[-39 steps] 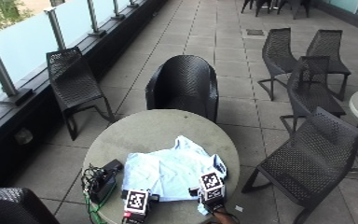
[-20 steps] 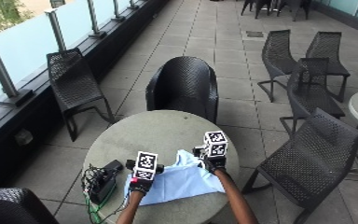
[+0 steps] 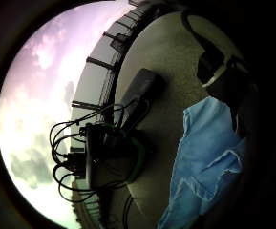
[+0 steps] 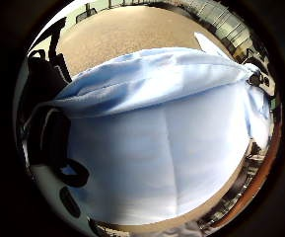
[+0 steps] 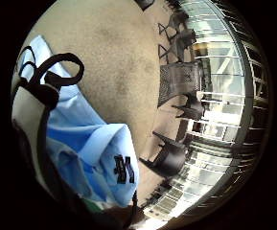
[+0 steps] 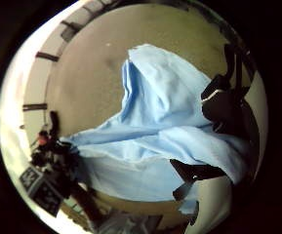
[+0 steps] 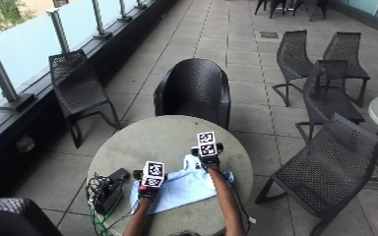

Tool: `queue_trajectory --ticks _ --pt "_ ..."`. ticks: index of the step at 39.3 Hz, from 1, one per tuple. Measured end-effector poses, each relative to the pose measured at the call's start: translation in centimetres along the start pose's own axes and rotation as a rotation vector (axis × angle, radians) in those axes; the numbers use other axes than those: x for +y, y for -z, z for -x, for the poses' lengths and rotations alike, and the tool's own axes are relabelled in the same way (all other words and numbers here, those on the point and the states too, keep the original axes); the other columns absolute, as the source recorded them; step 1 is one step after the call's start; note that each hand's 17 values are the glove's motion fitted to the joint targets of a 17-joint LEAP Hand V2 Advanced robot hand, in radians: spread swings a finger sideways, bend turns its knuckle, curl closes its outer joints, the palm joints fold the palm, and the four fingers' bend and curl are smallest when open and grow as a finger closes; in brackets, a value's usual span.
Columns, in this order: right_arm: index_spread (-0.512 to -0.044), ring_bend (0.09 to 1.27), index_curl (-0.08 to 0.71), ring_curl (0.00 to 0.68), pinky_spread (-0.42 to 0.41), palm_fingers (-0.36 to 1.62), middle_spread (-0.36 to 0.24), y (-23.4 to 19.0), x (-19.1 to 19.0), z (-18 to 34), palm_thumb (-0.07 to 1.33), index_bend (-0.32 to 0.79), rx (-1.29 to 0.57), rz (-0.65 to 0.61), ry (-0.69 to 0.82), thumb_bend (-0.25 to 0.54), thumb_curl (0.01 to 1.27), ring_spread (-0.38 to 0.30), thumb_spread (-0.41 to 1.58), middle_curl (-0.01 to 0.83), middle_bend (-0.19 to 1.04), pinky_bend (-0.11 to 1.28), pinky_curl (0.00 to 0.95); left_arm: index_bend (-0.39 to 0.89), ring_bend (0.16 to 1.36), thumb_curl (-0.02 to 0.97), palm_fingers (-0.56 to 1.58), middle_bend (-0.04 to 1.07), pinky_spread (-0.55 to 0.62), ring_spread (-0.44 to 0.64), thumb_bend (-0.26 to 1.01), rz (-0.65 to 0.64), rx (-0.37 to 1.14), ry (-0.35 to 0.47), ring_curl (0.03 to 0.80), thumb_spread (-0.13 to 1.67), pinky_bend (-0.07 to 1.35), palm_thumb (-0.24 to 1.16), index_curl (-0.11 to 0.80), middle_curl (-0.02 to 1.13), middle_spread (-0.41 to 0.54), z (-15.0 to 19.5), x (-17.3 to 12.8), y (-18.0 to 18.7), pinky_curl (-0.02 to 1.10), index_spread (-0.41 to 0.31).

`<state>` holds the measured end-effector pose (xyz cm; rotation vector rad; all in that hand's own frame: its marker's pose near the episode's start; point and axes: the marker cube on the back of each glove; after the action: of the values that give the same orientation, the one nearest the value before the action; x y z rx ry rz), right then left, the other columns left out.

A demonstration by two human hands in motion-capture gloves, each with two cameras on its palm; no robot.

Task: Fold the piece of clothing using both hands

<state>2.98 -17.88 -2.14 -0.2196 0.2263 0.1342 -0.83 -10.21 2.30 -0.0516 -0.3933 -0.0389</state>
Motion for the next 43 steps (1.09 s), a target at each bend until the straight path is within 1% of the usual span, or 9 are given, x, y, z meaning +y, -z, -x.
queue_trajectory --ticks 6,13,21,26,29,30,32,37,43 --pt "-0.327 0.75 0.370 0.453 -0.214 1.15 -0.252 2.1 2.0 -3.9 0.76 0.12 -0.219 -0.147 -0.111 -0.058 0.30 -0.251 0.90 0.477 0.51 0.40 0.371 0.16 0.83 0.262 1.01 0.57 -0.08 -0.35 0.06 0.004 -0.040 0.042 0.471 1.38 0.13 0.71 0.491 0.54 -0.342 0.2 0.6 -0.5 0.32 -0.295" --pt "-0.333 0.57 0.366 0.414 -0.121 0.95 -0.237 -0.4 7.8 -9.1 0.76 0.14 -0.507 0.120 -0.238 -0.016 0.30 -0.227 0.98 0.444 0.38 0.43 0.387 0.17 0.66 0.273 0.61 0.29 0.09 -0.24 0.04 -0.125 0.100 -0.035 0.445 1.33 0.25 0.73 0.480 0.50 -0.240 -2.9 -3.0 -6.2 0.37 -0.220" --pt "-0.314 0.45 0.301 0.383 0.062 0.43 -0.098 -6.1 11.1 -10.8 0.41 0.01 -0.558 0.411 -0.270 -0.100 0.24 -0.009 1.00 0.369 0.13 0.67 0.447 0.17 0.56 0.278 0.67 0.18 0.16 -0.16 0.03 -0.009 0.208 -0.076 0.368 1.36 0.22 0.73 0.451 0.41 -0.199 -2.9 1.2 -3.0 0.35 -0.199" --pt "-0.290 0.50 0.227 0.376 0.139 0.21 0.011 -7.3 11.6 -9.6 0.33 0.00 -0.478 0.364 -0.273 -0.055 0.24 0.073 0.95 0.319 0.10 0.81 0.461 0.12 0.51 0.219 0.42 0.09 0.23 0.01 -0.04 0.016 0.254 -0.104 0.372 1.46 0.34 0.55 0.436 0.38 -0.065 -3.0 2.1 -2.6 0.41 -0.148" --pt "-0.279 0.63 0.183 0.384 0.123 0.26 0.042 -7.8 11.6 -9.1 0.46 -0.02 -0.393 0.339 -0.284 0.017 0.27 0.053 0.97 0.297 0.11 0.84 0.447 0.11 0.53 0.185 0.36 0.10 0.27 0.08 -0.04 0.001 0.297 -0.104 0.364 1.52 0.37 0.45 0.416 0.36 -0.019 -3.2 1.9 -2.9 0.41 -0.123" --pt "-0.279 0.58 0.183 0.357 0.151 0.20 0.050 -8.0 11.5 -9.0 0.38 0.02 -0.366 0.321 -0.289 -0.036 0.26 0.090 0.95 0.292 0.12 0.85 0.441 0.11 0.53 0.178 0.36 0.11 0.28 0.09 -0.04 -0.001 0.307 -0.105 0.359 1.53 0.38 0.42 0.410 0.35 -0.006 -3.3 1.9 -3.0 0.41 -0.118" --pt "-0.278 0.73 0.151 0.395 0.077 0.38 0.042 -8.2 11.0 -8.7 0.57 -0.01 -0.313 0.243 -0.298 0.071 0.30 0.000 0.98 0.298 0.17 0.86 0.431 0.11 0.54 0.159 0.33 0.12 0.30 0.13 -0.03 0.003 0.325 -0.109 0.353 1.57 0.39 0.37 0.398 0.34 0.015 -3.5 1.9 -3.1 0.41 -0.105" --pt "-0.309 0.92 0.063 0.422 -0.141 0.81 -0.093 -7.7 10.3 -8.1 0.75 -0.09 -0.260 0.079 -0.311 0.130 0.34 -0.164 0.97 0.356 0.33 0.92 0.409 0.13 0.55 0.133 0.30 0.15 0.34 0.20 -0.02 0.033 0.345 -0.120 0.345 1.61 0.40 0.29 0.383 0.33 0.047 -3.7 2.1 -2.9 0.41 -0.089" --pt "-0.329 0.92 0.063 0.449 -0.246 1.06 -0.191 -4.9 11.2 -7.5 0.91 0.01 -0.383 0.128 -0.295 0.163 0.39 -0.217 0.92 0.417 0.45 0.90 0.418 0.15 0.57 0.117 0.31 0.16 0.36 0.24 0.00 -0.013 0.390 -0.105 0.338 1.62 0.41 0.23 0.372 0.32 0.061 -2.8 0.9 -2.1 0.40 -0.079"
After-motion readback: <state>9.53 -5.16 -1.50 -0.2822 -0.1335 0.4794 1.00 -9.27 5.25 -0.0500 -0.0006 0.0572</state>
